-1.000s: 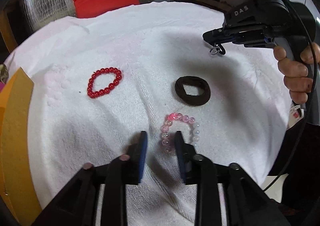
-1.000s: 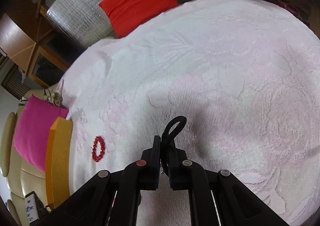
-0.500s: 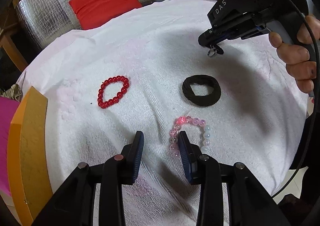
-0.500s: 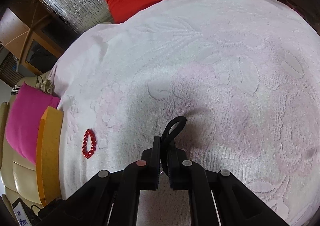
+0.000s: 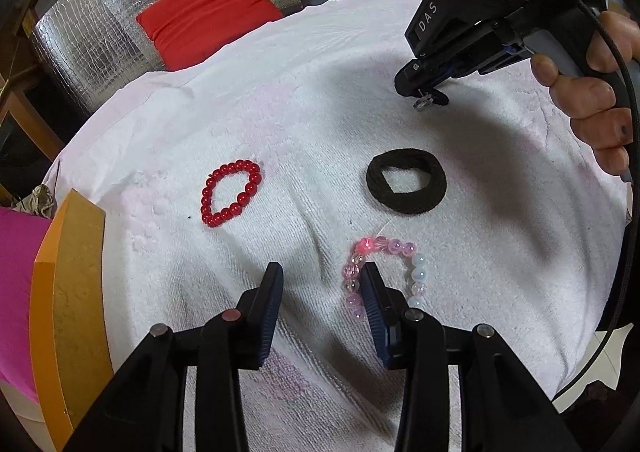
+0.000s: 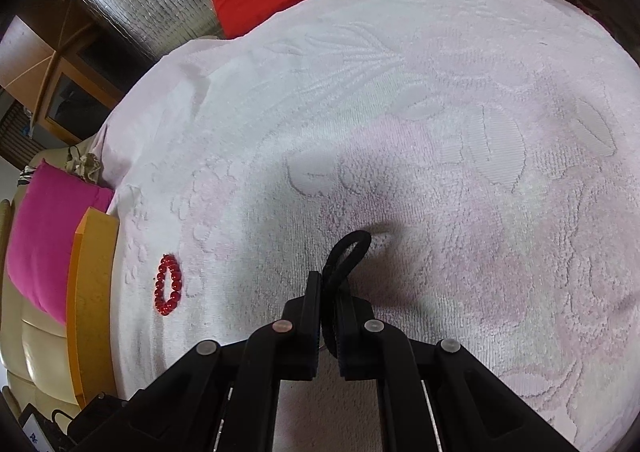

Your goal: Organize jewelry

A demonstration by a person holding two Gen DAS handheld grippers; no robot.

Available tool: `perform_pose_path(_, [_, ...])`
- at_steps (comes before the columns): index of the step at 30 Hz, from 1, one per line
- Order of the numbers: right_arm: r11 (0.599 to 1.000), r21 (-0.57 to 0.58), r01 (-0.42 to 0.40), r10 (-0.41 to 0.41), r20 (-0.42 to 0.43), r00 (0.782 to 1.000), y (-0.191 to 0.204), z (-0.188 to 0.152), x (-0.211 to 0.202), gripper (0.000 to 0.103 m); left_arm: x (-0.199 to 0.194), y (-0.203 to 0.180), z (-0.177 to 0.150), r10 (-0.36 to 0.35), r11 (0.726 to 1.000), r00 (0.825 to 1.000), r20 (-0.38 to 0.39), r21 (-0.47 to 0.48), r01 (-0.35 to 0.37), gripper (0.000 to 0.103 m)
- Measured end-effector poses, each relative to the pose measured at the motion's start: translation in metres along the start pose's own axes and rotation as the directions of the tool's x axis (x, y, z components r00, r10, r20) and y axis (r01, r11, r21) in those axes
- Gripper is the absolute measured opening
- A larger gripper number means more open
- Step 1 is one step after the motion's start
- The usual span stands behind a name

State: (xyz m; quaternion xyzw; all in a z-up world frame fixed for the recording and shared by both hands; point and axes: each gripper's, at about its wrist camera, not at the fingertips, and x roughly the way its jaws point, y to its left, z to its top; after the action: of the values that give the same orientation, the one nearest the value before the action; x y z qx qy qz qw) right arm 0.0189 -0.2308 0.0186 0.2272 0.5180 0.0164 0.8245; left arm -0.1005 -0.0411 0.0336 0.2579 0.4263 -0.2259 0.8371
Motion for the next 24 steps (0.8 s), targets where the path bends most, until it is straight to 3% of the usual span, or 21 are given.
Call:
perform_pose_path(10, [1.000,0.007,-0.017,0.017,0.010,1.000,-0.001,-0.001,-0.001,0.007,0.002,0.005,0.000,-0.022,0.999,1.000,0.006,-0.028,0.022,0.040])
perform_pose_path(14, [0.999,-0.004,-0.048,0.048,0.029,0.998,0.003,-0.001,-0.006,0.007,0.003,0.014,0.001,-0.081,0.994,0.997,0.009,-0.077,0.082,0.016])
perform_pose_path(16, [0.998,-0.014,-0.061,0.062,0.041,0.997,0.007,-0.001,-0.010,0.007,0.002,0.019,0.002,-0.085,0.991,0.996,0.019,-0.098,0.087,0.010])
perform_pose_path(19, [0.997,-0.015,-0.073,0.073,0.050,0.996,0.009,-0.001,-0.012,0.007,-0.002,0.035,0.002,-0.111,0.979,0.993,0.043,-0.169,0.117,0.009])
perform_pose_path(24, [0.997,-0.013,-0.077,0.078,0.057,0.995,0.009,-0.001,-0.014,0.007,-0.010,0.057,0.000,-0.073,0.968,0.994,0.080,-0.236,0.090,0.008])
